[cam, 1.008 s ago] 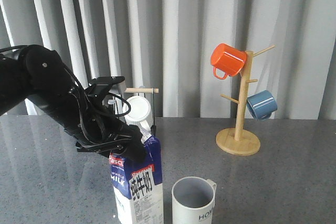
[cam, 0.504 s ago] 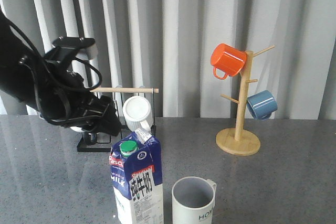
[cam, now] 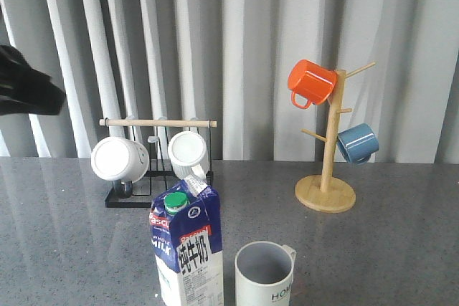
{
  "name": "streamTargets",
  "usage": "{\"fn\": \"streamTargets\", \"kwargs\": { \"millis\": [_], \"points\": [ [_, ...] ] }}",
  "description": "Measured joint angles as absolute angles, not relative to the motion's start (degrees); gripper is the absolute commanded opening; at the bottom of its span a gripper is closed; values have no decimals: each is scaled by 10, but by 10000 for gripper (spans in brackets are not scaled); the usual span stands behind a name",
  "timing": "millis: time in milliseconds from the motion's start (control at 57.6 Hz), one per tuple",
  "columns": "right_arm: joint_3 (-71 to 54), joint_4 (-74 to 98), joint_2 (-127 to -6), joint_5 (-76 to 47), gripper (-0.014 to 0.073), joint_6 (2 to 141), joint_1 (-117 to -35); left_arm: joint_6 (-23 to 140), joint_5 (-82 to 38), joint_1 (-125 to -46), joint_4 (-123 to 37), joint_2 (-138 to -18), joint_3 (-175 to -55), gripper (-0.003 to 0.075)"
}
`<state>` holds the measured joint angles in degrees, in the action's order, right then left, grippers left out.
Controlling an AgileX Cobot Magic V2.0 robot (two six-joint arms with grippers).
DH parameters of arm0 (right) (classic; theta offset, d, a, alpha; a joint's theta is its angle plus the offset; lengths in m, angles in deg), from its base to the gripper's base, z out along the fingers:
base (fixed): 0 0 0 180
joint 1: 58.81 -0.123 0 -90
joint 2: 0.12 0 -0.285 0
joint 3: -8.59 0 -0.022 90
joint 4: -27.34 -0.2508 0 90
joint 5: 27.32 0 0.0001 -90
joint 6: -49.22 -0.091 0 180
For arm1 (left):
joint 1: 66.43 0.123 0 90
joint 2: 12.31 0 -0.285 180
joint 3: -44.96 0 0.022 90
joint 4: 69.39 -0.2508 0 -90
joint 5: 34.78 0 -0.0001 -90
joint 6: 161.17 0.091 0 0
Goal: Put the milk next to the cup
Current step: 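Raise the left gripper up and away from the carton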
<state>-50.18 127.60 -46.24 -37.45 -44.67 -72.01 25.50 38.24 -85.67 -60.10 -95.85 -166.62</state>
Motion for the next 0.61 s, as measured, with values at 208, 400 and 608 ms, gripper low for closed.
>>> {"fn": "streamTargets", "kwargs": {
  "millis": [208,400,608],
  "points": [
    [-502,1276,-462,-375,-9,-447,-720,242,383,-857,-601,-852,-1576,-8],
    [-502,1276,-462,-375,-9,-447,-720,241,387,-857,-601,-773,-1482,-8],
    [-502,1276,-462,-375,-9,-447,-720,225,388,-857,-598,-720,-1463,-8]
  ]
}}
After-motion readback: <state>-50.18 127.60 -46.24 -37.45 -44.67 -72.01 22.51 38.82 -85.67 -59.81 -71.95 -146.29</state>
